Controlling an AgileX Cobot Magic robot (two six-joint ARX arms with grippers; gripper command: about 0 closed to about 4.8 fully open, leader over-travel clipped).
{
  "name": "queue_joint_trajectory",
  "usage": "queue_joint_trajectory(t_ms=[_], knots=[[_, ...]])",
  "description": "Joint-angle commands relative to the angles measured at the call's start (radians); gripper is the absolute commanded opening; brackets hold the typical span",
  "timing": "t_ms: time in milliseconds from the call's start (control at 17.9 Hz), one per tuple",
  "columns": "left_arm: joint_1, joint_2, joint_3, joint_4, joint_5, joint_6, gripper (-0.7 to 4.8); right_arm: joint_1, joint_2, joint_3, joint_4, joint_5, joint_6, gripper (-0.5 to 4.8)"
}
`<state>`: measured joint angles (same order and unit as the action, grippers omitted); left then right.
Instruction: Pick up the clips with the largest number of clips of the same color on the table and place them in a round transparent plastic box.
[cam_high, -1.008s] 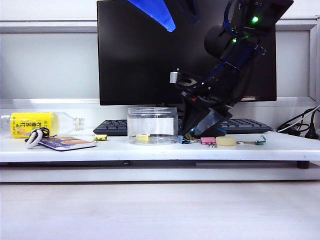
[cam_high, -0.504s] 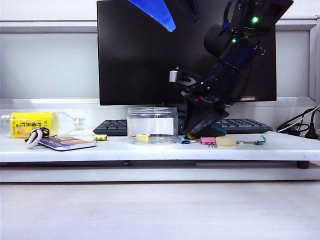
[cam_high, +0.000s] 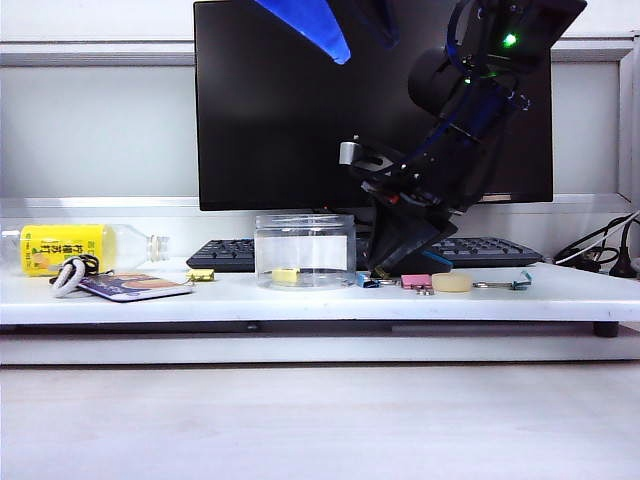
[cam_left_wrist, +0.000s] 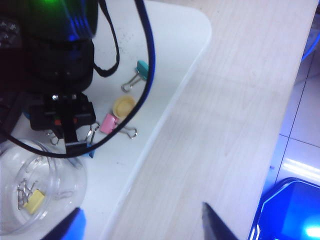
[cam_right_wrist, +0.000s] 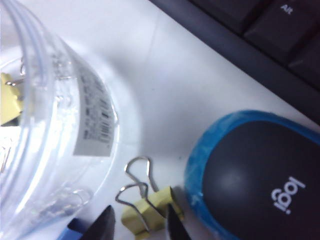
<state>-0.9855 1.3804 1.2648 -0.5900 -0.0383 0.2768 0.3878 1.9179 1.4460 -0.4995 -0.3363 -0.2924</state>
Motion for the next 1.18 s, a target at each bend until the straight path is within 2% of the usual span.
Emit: queue_joint_trajectory(t_ms=[56, 504, 672, 1176], knots=[[-0.001, -0.001, 0.002, -0.003, -0.003, 0.004, 3.13, 0.001, -0.005, 0.005, -0.002, -0.003, 0.005, 1.07], [-0.001, -0.001, 0.002, -0.004, -0.003, 0.004, 3.13, 0.001, -0.005, 0.006, -0.002, -0.003, 0.012, 0.73], [-0.001, -0.001, 0.002, -0.004, -0.011, 0.005, 3.13, 0.001, -0.008, 0.006, 0.008, -0.006, 0.031, 1.49], [-0.001, -0.001, 0.002, 0.000, -0.011, 0.005, 3.13, 0.006, -0.015, 0.006, 0.093, -0.007, 0.038, 1.49]])
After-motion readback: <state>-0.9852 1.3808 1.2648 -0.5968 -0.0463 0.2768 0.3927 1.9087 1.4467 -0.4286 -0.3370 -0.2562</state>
